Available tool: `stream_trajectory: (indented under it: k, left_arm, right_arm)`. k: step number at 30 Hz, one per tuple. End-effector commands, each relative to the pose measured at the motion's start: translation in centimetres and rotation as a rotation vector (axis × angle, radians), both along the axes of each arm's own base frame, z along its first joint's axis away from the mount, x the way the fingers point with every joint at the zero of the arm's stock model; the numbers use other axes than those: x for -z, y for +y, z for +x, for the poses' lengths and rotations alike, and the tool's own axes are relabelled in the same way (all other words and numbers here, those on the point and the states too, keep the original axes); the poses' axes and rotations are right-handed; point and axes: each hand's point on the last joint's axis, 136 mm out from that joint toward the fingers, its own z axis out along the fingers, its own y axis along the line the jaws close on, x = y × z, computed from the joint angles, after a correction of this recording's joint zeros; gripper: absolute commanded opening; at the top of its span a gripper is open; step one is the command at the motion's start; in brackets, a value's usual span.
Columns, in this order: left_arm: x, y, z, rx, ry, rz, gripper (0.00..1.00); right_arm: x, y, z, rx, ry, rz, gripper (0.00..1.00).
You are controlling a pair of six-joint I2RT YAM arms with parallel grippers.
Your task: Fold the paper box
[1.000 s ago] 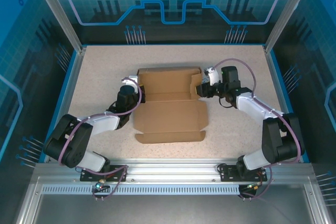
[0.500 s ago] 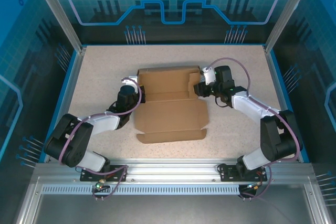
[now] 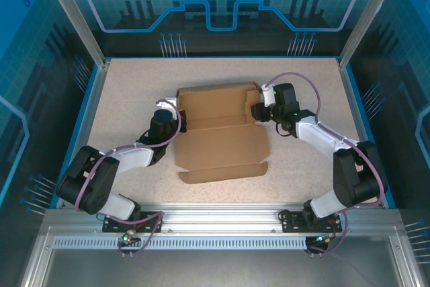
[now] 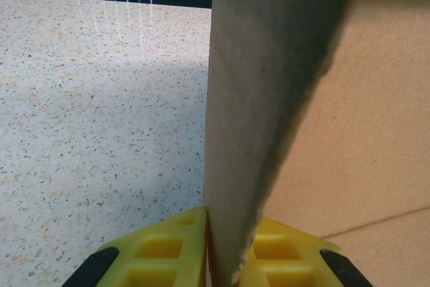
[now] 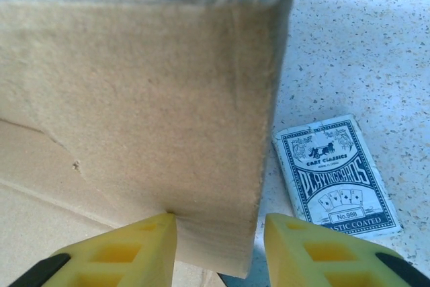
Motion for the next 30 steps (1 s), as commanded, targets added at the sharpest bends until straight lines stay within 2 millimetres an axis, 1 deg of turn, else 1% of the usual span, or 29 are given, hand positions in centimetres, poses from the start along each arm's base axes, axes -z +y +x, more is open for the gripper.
stream_trajectory:
  k: [1, 4, 6, 9, 16, 19, 23, 25, 30]
  left_arm:
    - [-1.2, -0.9, 0.1, 0.029, -0.035, -0.049, 0.15]
    - [-1.4, -0.9, 0.1, 0.028, -0.039, -0.052, 0.15]
    - [-1.3, -1.0, 0.1, 0.033, -0.038, -0.053, 0.15]
    - [-1.5, -1.0, 0.0, 0.032, -0.040, -0.055, 0.15]
    - [-1.7, -0.9, -0.1, 0.033, -0.046, -0.057, 0.15]
    - [-1.9, -1.0, -0.1, 0.036, -0.049, -0.060, 0.15]
    - [-1.8, -1.0, -0.2, 0.036, -0.048, -0.059, 0.15]
    - [-1.9, -1.1, -0.2, 0.041, -0.048, -0.062, 0.15]
    - [-1.8, -1.1, -0.2, 0.040, -0.047, -0.063, 0.15]
  right_arm:
    - [-2.0, 1.8, 0.2, -0.095, -0.056, 0.050, 0.44]
    - [-2.4, 2.5, -0.2, -0.155, -0.062, 0.089, 0.49]
    - [-2.5, 2.3, -0.1, -0.166, -0.065, 0.103, 0.51]
    - [-2.6, 2.2, -0.2, -0.177, -0.059, 0.134, 0.51]
    - [-2.0, 1.9, 0.4, -0.148, -0.046, 0.120, 0.48]
    - [-1.9, 1.7, 1.0, -0.123, -0.047, 0.113, 0.49]
    - [-1.8, 2.0, 1.5, -0.111, -0.051, 0.107, 0.52]
    - [-1.7, 1.9, 1.8, -0.092, -0.052, 0.094, 0.51]
    - [-1.6, 1.4, 2.3, -0.043, -0.070, 0.056, 0.46]
